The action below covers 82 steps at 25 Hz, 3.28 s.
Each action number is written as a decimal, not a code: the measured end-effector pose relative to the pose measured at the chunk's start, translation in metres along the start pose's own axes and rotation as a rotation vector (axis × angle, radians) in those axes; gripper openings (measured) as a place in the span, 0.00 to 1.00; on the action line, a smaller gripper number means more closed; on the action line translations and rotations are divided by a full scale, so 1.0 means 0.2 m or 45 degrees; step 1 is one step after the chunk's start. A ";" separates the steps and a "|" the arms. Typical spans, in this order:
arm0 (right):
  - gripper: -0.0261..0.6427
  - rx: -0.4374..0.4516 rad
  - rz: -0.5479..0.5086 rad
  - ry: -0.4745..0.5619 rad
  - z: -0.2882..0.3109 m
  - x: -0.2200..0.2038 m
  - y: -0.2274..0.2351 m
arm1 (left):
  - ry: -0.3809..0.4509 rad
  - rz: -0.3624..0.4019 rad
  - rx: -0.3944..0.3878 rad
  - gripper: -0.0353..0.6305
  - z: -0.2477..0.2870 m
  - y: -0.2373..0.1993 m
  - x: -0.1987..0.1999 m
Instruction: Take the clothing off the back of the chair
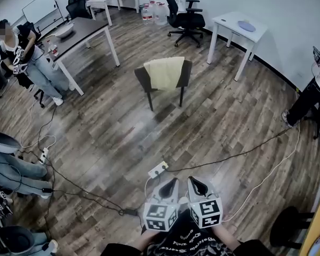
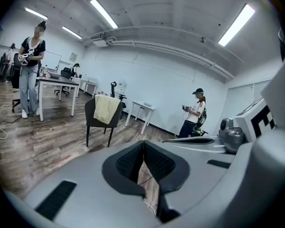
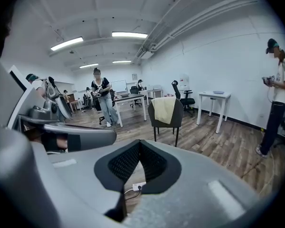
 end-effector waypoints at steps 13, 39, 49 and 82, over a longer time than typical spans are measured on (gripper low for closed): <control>0.05 0.121 0.125 -0.015 0.41 0.20 0.48 | -0.063 -0.098 0.035 0.07 0.44 -0.25 0.20; 0.07 0.323 0.107 -0.118 0.94 0.67 1.38 | -0.081 -0.188 0.153 0.07 1.39 -0.31 0.82; 0.07 0.249 0.177 -0.139 1.10 0.69 1.49 | -0.103 -0.226 0.175 0.07 1.53 -0.49 0.84; 0.52 0.155 0.365 -0.306 2.48 1.40 1.46 | -0.413 -0.292 0.108 0.46 2.20 -1.87 1.50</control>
Point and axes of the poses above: the fingertips, and each gripper's own axes: z forward along the fingers, y to its right, x out of its top, the point moved 8 cm from there along -z, backward along the fingers, and after that the axes turned 6 degrees about -y, right-handed, at the moved point
